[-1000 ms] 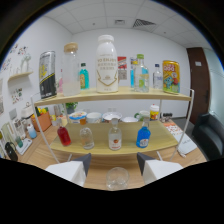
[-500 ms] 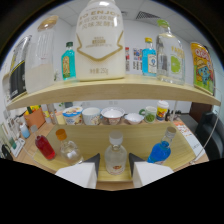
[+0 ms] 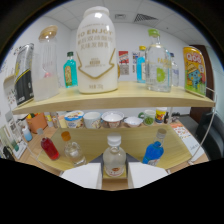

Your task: Make me a cup of Mojito.

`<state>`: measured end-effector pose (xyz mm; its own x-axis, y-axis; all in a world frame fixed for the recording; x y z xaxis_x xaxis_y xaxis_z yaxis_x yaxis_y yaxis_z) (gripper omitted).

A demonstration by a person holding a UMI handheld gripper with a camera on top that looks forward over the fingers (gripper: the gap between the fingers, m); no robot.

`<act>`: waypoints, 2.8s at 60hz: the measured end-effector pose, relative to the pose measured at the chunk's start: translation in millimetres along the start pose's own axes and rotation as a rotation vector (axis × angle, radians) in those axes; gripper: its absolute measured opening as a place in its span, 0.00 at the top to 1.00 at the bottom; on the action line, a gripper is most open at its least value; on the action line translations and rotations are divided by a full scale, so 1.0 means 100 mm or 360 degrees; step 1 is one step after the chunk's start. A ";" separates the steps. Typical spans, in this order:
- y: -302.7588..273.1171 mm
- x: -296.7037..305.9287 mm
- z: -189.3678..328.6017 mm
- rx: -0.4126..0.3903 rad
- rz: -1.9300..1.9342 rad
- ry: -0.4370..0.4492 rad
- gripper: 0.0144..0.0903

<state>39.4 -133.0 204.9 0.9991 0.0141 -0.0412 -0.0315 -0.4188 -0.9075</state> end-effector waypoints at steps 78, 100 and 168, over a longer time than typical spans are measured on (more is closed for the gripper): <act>0.30 0.77 -0.52 -0.0064 -0.2757 0.0661 0.75; 0.37 0.52 -0.47 -0.0009 -0.3613 0.0653 0.75; 1.55 1.30 -0.14 -0.0193 0.0106 -0.0005 0.75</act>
<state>164.7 -209.0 65.1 0.9948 -0.0145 -0.1012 -0.0937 -0.5254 -0.8457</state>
